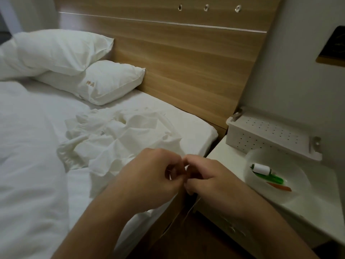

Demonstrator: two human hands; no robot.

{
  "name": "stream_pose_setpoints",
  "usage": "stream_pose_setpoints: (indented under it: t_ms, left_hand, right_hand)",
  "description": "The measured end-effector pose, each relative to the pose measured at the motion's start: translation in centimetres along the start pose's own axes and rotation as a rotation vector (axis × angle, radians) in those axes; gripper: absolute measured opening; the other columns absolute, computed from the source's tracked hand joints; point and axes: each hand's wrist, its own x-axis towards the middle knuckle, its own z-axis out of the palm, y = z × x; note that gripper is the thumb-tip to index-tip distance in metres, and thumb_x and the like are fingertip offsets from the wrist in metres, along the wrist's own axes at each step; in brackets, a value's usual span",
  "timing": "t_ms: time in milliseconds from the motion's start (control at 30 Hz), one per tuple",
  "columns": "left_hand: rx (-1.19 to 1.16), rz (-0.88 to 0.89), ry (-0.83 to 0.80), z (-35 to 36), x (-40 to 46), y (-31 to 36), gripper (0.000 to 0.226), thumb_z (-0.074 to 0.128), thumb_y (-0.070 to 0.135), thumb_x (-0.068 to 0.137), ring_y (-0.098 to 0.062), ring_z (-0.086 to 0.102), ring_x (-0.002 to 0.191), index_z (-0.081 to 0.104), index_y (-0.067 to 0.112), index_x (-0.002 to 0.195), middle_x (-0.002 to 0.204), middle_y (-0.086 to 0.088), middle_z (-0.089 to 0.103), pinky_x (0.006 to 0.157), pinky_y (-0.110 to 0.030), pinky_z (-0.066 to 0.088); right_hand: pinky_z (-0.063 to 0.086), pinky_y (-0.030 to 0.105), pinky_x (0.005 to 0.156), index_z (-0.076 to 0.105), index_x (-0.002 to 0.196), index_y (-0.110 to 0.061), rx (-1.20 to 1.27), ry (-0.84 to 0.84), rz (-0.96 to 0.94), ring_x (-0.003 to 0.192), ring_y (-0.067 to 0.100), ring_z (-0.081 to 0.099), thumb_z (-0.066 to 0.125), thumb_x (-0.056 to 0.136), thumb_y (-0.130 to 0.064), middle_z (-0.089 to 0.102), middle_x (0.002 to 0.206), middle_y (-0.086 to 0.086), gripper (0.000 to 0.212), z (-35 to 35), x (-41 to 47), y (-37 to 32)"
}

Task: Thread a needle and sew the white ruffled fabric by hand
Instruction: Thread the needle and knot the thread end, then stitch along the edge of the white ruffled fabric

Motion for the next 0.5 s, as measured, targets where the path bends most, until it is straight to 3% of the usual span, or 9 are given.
stream_pose_setpoints:
  t_ms: [133,267,333,400,500]
  left_hand:
    - [-0.035,-0.053,0.027,-0.8,-0.5,-0.9,0.008,0.072,0.036,0.093,-0.003,0.068,0.079,0.078,0.035,0.089,0.078,0.016,0.071,0.069,-0.025,0.058]
    - [-0.134,-0.218,0.146,-1.9,-2.0,-2.6,0.002,0.075,0.040,0.092,0.000,0.069,0.079,0.075,0.037,0.091,0.080,0.016,0.072,0.068,-0.022,0.057]
    - [-0.184,-0.387,0.283,-2.8,-3.0,-3.8,0.005,0.075,0.036,0.093,-0.001,0.070,0.074,0.073,0.035,0.088,0.077,0.015,0.073,0.067,-0.022,0.056]
    - [-0.211,-0.628,0.412,-3.7,-4.1,-5.7,0.018,0.072,0.036,0.095,-0.009,0.073,0.069,0.075,0.026,0.079,0.071,0.009,0.075,0.072,-0.036,0.060]
    - [-0.254,-0.911,0.381,-4.3,-5.1,-8.6,0.046,0.068,0.044,0.097,-0.021,0.074,0.066,0.079,0.013,0.064,0.063,0.003,0.077,0.077,-0.040,0.061]
  right_hand:
    - [0.055,0.053,0.073,0.067,0.098,-0.038,0.017,0.028,0.025,0.082,0.024,0.062,0.053,0.101,-0.029,0.064,0.083,-0.001,0.018,1.0,0.7,-0.1]
    - [0.054,0.042,0.071,0.073,0.088,-0.033,0.032,0.045,0.059,0.077,0.018,0.060,0.051,0.105,-0.029,0.067,0.084,0.002,0.028,1.8,1.7,-0.7]
    - [0.045,0.035,0.063,0.074,0.083,-0.026,0.089,0.082,0.076,0.062,0.016,0.053,0.052,0.104,-0.024,0.061,0.072,0.006,0.031,2.4,2.7,-0.4]
    - [0.040,0.034,0.062,0.072,0.077,-0.018,0.174,0.160,0.115,0.058,0.012,0.048,0.052,0.103,-0.021,0.051,0.061,0.000,0.033,2.8,3.9,0.2]
    - [0.034,0.031,0.058,0.069,0.075,-0.013,0.269,0.278,0.153,0.059,0.014,0.042,0.052,0.104,-0.022,0.045,0.060,0.000,0.034,2.9,6.0,1.1]
